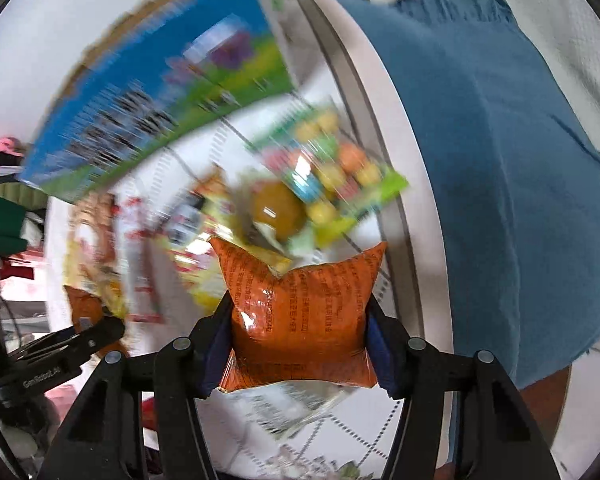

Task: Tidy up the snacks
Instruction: 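Lower both orange packets into the box and open both tools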

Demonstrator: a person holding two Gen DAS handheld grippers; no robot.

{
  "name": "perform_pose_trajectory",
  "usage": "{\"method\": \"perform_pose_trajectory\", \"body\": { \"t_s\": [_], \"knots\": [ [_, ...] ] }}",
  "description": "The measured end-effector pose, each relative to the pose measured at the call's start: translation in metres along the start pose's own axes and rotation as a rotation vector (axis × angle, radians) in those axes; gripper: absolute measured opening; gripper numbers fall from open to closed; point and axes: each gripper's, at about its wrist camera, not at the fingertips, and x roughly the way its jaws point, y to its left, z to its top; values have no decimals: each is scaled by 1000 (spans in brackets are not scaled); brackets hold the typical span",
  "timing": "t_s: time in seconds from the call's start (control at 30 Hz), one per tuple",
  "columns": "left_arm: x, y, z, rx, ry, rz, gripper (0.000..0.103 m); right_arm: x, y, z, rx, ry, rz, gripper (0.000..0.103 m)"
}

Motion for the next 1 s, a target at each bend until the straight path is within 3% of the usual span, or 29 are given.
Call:
{"method": "perform_pose_trajectory", "body": {
  "t_s": [0.23,0.43,0.57,0.67,0.83,1.0],
  "knots": [
    [-100,-8,70,21,-144,-96,63,-70,56,56,-114,-146,109,61],
    [-137,-23,154,51,-255,-21,63,-94,106,124,-208,-252,119,61],
    [-125,4,214,22,-195,17,63,-73,138,162,-242,-244,103,61],
    [-84,17,249,-22,-95,32,63,-41,149,184,-249,-190,90,61],
    [-42,30,265,-52,34,60,63,13,157,201,-243,-51,95,61],
    [-15,30,264,-33,92,81,63,47,157,197,-259,27,79,61]
  ]
}}
